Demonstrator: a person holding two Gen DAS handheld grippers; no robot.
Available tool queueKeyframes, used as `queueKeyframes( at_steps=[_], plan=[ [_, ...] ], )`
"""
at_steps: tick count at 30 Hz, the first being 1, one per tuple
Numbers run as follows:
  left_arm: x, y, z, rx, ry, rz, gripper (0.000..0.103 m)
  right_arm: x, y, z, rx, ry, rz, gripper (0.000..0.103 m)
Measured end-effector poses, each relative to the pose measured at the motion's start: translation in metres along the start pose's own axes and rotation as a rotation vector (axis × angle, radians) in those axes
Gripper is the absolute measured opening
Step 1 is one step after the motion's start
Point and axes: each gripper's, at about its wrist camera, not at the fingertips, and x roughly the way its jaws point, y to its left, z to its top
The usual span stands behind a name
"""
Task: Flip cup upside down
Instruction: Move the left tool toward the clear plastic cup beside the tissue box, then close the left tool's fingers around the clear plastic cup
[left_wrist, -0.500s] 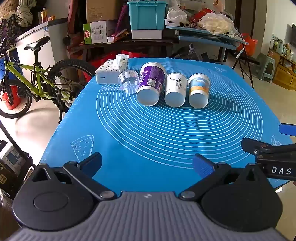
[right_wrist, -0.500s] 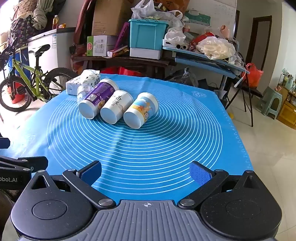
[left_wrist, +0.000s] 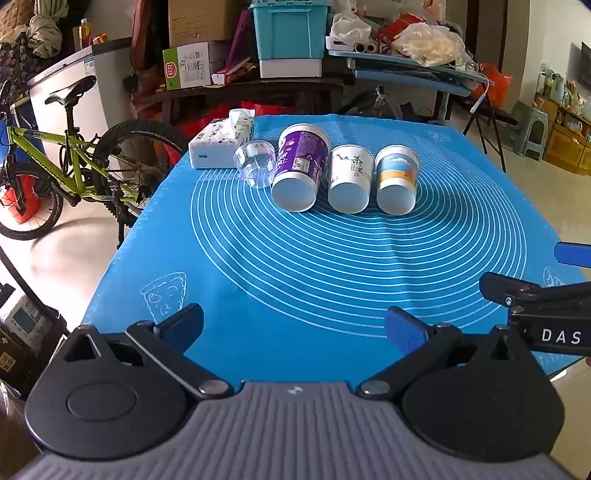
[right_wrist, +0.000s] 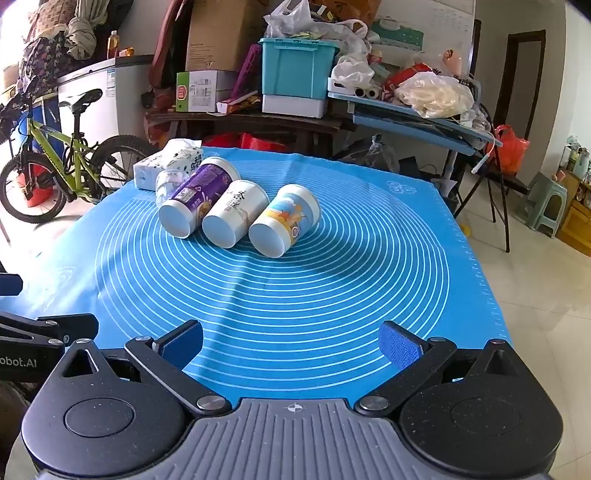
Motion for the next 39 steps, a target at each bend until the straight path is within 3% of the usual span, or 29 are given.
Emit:
queueKeyframes(
  at_steps=[19, 28, 39],
  plan=[
    [0.016, 0.014, 0.014, -0.007, -0.02, 0.034, 0.102, 0.019, -0.005, 0.009, 0.006, 0.011, 0.023, 0.1],
    [0.043, 0.034, 0.042, -0.021, -0.054, 0.051, 0.102, 0.043, -0.022, 0.031, 0.025, 0.004, 0.002, 0.1],
    [0.106, 0.06, 0.092, -0.083, -0.113, 0.079, 0.102, 0.078, -0.043, 0.058, 0.104, -0.041, -0.02, 0.1]
  ],
)
